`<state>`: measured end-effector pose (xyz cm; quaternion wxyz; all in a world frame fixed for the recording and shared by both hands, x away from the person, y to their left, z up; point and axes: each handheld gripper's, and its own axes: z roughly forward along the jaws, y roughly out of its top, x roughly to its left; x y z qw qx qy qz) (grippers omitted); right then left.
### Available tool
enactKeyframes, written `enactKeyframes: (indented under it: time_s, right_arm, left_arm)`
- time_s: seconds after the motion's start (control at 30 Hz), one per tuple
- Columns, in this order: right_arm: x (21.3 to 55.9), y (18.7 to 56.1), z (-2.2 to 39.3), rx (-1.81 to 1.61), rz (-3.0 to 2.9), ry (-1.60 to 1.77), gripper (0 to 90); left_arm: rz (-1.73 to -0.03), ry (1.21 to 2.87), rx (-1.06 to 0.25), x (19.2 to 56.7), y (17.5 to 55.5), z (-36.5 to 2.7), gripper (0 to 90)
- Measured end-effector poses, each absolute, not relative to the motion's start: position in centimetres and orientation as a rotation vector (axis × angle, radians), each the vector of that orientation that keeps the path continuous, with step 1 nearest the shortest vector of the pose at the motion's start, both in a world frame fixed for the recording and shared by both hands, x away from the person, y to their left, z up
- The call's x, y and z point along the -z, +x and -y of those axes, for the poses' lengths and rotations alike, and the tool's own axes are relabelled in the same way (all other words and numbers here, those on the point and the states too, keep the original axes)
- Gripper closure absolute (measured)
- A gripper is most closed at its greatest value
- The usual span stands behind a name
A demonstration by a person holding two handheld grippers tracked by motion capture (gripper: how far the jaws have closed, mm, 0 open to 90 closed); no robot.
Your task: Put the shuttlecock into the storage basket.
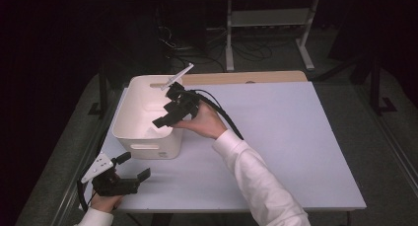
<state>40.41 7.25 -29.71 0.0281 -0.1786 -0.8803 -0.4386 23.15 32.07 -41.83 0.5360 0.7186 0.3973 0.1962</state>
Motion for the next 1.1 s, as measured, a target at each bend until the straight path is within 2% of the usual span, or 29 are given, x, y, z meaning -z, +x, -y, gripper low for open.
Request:
enactKeyframes:
  time_s: [0.03, 0.07, 0.17, 1.1]
  right_arm:
    - [29.6, 40.4, -7.0, 1.376, 2.732, -0.573, 11.8]
    - [29.6, 40.4, -7.0, 1.376, 2.732, -0.573, 11.8]
    - [29.4, 40.5, -6.7, 1.407, 2.715, -0.621, 0.0]
    - [29.2, 39.8, -1.6, 1.475, 2.714, -0.651, 0.0]
  left_arm:
    - [-0.946, 1.71, -0.467, 41.8, 23.1, -32.1, 1.4]
    - [-0.945, 1.71, -0.467, 41.8, 23.2, -32.1, 1.4]
    - [-0.946, 1.709, -0.464, 41.8, 23.2, -32.1, 1.4]
    - [-0.948, 1.72, -0.462, 41.9, 23.2, -32.1, 1.4]
